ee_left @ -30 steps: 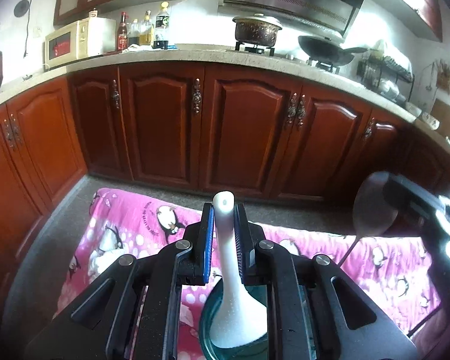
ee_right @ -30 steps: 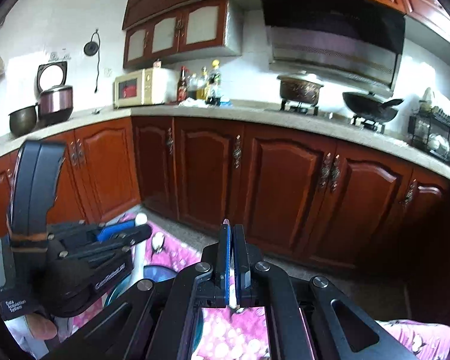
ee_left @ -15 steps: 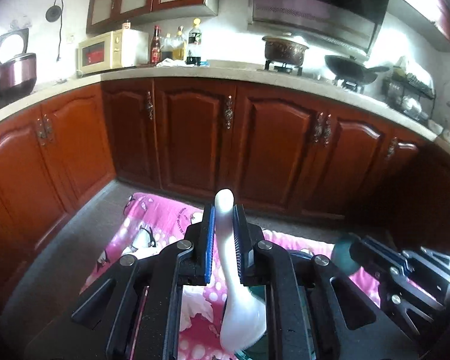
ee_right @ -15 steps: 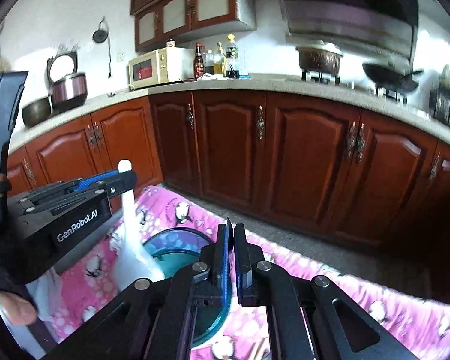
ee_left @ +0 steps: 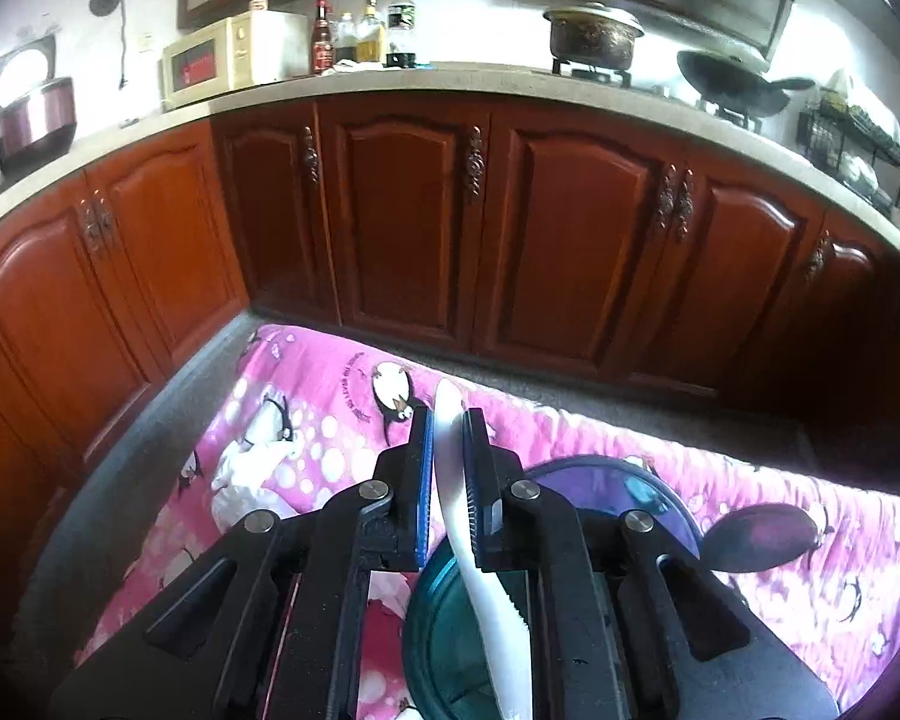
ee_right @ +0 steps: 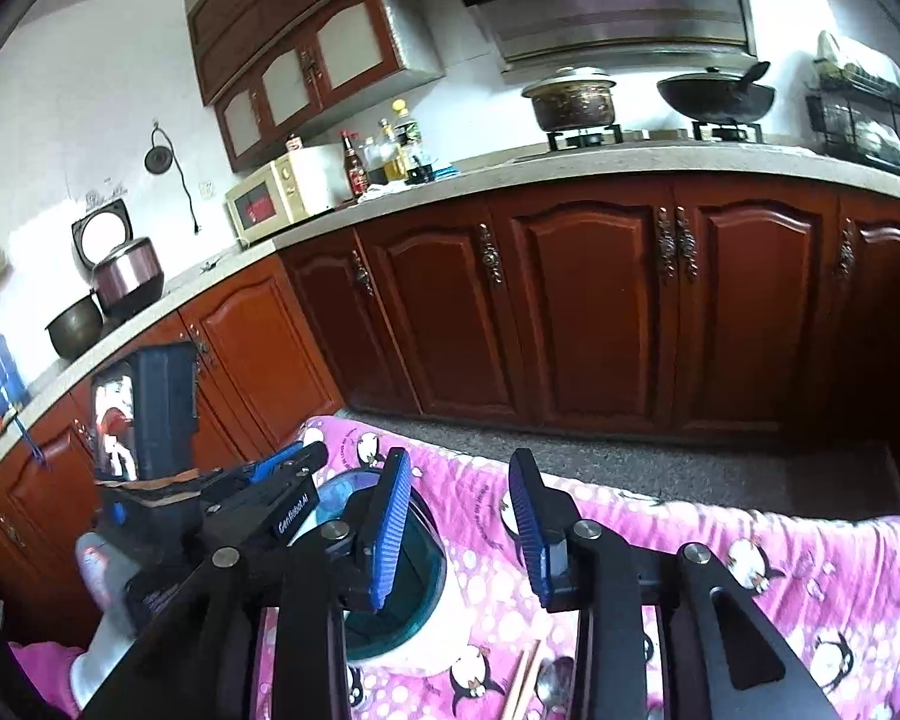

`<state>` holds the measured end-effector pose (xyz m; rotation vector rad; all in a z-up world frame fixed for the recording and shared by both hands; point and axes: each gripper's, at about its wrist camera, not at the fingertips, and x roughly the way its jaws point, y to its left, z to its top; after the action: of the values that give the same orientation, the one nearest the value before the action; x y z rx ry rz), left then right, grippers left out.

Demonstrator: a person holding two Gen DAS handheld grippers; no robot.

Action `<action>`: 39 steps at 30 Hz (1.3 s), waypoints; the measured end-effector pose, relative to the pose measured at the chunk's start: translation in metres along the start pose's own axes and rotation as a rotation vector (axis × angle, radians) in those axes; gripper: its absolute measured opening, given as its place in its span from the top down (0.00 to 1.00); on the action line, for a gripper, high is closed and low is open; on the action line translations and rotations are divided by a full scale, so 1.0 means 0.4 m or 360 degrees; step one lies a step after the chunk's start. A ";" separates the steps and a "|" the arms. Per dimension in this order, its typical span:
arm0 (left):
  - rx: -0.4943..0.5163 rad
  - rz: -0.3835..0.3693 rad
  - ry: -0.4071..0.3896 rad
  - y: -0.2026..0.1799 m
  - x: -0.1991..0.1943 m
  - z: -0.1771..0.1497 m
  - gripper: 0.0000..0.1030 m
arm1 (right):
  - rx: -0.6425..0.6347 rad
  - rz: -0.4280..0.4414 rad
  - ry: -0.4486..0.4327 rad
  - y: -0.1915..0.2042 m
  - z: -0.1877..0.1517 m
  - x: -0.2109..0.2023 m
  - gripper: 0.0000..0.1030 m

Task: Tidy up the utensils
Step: 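Lower the white spoon into the holder and open the left tool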

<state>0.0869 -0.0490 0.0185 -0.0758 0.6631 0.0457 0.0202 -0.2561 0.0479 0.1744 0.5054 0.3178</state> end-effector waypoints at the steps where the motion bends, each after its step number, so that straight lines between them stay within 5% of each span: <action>1: -0.0021 -0.0026 -0.0004 0.005 -0.006 0.006 0.92 | 0.0015 -0.0007 -0.0002 -0.007 -0.003 -0.009 0.67; 19: -0.0063 -0.0177 -0.0006 0.003 -0.069 0.039 0.94 | 0.0138 0.0011 -0.0006 -0.040 -0.025 -0.048 0.65; 27: -0.0064 -0.0148 -0.0129 0.030 -0.091 0.090 0.94 | 0.0155 0.0009 0.0029 -0.058 -0.045 -0.041 0.65; 39: 0.0033 -0.0106 -0.0173 0.020 -0.040 0.020 0.93 | 0.0151 -0.0005 0.0043 -0.064 -0.059 -0.064 0.62</action>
<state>0.0787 -0.0405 0.0341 -0.0746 0.5518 -0.0209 -0.0063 -0.2868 0.0328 0.2619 0.5478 0.2938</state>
